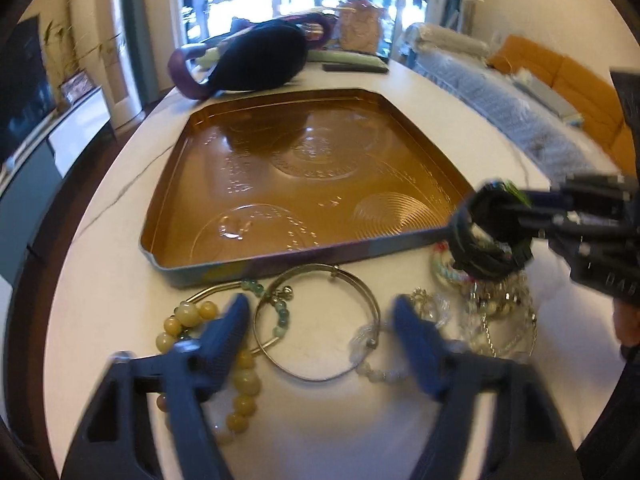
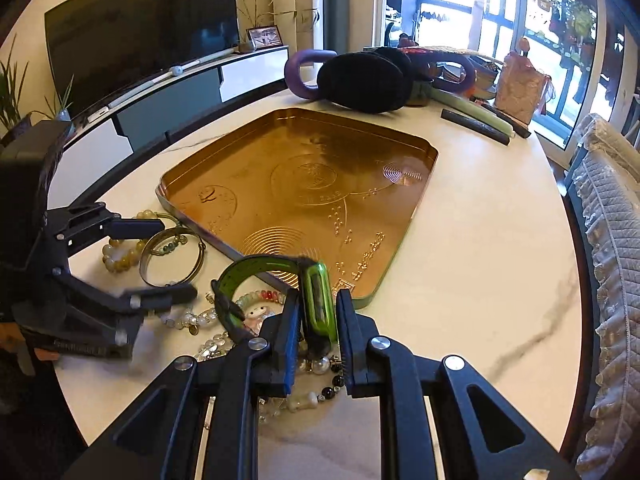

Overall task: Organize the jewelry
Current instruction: 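Lift the watch with the right tool while the left tool lifts the silver bangle, then carry the watch over the tray with right tool while left tool lowers bangle in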

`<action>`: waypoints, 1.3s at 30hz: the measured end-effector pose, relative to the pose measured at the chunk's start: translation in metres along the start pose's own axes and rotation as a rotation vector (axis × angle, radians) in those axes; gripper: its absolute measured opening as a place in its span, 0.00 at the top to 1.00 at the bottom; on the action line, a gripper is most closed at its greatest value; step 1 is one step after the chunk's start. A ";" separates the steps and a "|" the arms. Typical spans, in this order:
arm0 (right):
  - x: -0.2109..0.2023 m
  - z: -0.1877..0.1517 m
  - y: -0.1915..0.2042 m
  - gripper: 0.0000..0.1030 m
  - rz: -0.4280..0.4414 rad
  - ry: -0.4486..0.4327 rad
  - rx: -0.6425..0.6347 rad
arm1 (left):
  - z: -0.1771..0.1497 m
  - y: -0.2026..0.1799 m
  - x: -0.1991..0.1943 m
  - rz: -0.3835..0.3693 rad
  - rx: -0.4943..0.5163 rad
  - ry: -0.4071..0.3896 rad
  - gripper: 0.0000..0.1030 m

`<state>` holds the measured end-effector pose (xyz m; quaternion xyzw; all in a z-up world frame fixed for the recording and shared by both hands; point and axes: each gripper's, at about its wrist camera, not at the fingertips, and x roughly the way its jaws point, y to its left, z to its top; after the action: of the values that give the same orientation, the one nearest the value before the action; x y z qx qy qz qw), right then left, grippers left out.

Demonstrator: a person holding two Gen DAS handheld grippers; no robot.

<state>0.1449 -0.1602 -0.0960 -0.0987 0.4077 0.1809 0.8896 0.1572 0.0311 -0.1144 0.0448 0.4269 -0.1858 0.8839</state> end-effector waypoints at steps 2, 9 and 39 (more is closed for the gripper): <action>-0.001 0.000 0.000 0.84 -0.003 -0.006 0.003 | 0.001 0.006 0.000 -0.025 -0.036 -0.002 0.38; 0.002 -0.002 -0.004 0.86 0.001 0.009 0.006 | 0.000 0.009 -0.004 -0.035 -0.054 -0.006 0.38; -0.068 0.033 0.001 0.87 0.003 -0.167 0.060 | 0.046 -0.014 -0.088 0.064 -0.156 -0.225 0.38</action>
<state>0.1268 -0.1652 -0.0228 -0.0561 0.3374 0.1775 0.9228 0.1363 0.0329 -0.0169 -0.0317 0.3367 -0.1274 0.9324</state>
